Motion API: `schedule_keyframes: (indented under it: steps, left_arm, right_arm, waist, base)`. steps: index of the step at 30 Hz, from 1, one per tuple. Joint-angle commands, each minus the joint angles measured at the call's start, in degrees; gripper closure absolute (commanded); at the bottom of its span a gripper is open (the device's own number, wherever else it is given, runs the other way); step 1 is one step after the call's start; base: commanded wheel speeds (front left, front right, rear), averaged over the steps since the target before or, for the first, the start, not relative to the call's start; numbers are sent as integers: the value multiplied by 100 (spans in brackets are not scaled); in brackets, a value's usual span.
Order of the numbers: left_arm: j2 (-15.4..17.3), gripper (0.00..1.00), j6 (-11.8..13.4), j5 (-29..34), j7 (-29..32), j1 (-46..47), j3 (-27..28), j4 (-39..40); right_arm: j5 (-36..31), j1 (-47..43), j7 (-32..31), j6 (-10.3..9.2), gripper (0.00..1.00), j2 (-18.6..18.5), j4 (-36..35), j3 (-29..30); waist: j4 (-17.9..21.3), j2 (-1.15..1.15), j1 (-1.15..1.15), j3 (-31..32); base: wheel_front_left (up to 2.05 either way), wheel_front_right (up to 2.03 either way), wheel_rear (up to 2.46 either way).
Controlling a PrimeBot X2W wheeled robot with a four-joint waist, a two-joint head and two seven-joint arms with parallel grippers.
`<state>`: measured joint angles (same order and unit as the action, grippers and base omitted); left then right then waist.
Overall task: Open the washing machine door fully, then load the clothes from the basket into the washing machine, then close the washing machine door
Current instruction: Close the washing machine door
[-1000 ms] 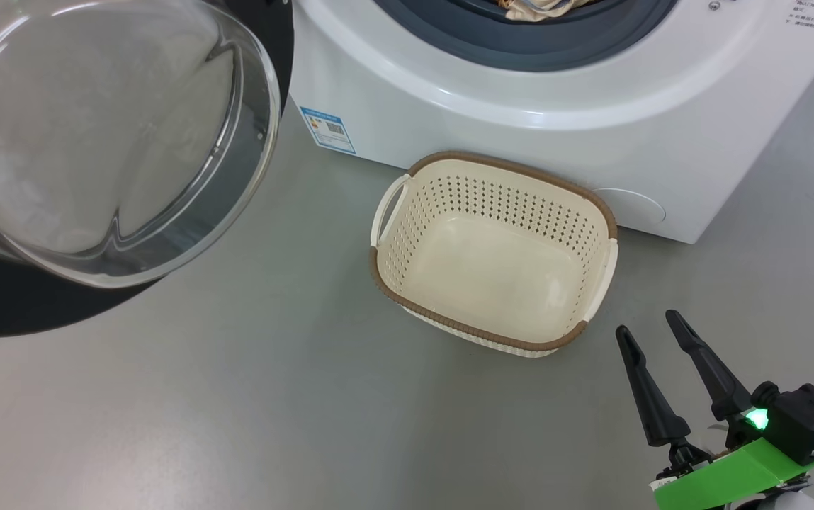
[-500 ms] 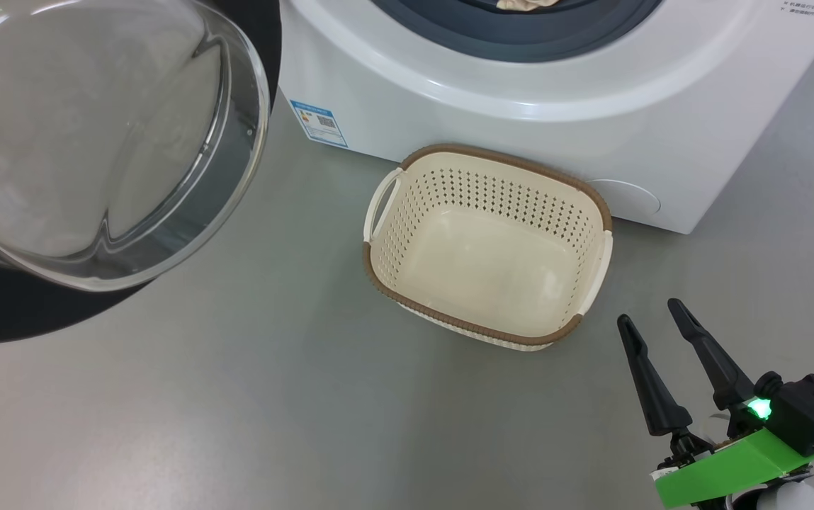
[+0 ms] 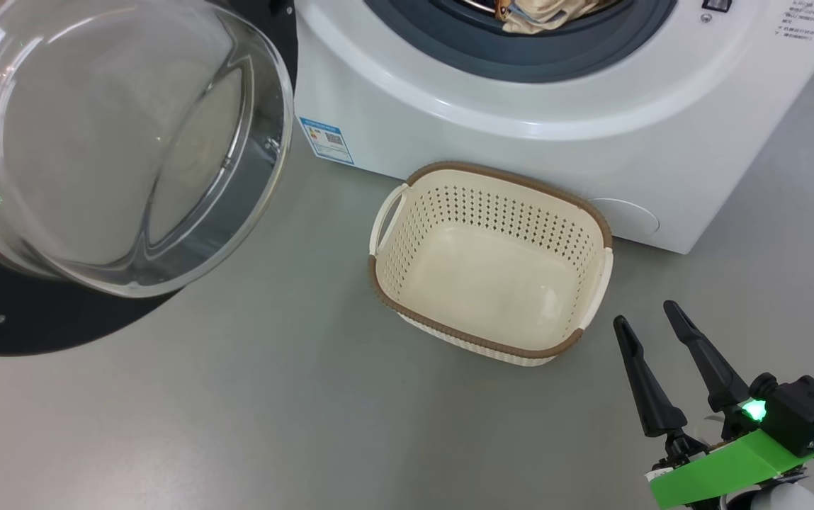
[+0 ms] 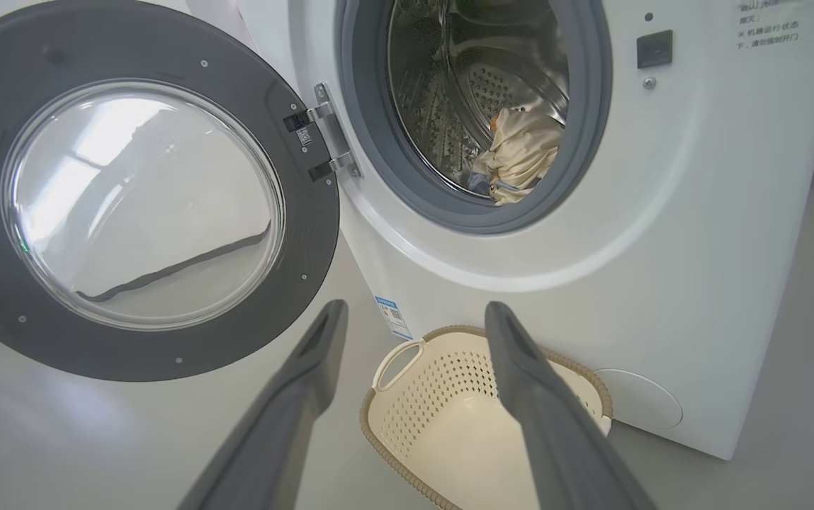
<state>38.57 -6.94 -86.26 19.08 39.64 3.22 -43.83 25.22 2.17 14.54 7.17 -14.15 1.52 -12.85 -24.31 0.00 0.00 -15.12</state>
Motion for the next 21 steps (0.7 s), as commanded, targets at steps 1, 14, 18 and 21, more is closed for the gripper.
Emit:
schedule_keyframes:
  steps: [1, 14, 18, 21]
  left_arm:
    - [168, 100, -55, -48, 264, 1, -47, 296]
    - [287, 100, -55, -248, 1114, -253, -345, 854]
    - [308, 100, -55, -314, 1392, -331, -436, 1099]
    - [309, 100, -55, -370, 1583, -372, -492, 1283]
  right_arm:
    - [13, 82, 46, 32, 0, 8, -117, -108]
    - [66, -62, 46, 32, 0, 106, -59, -76]
    - [78, -118, 46, 32, 0, 143, -57, -60]
    - [99, -181, 46, 32, 0, 160, -39, -40]
  waist:
    - [-20, 0, 0, 57]
    - [-79, 0, 0, 429]
    - [-76, 0, 0, 537]
    - [-83, 0, 0, 641]
  base:
    - [0, 0, 0]
    - [0, 0, 0]
    - [0, 0, 0]
    - [0, 0, 0]
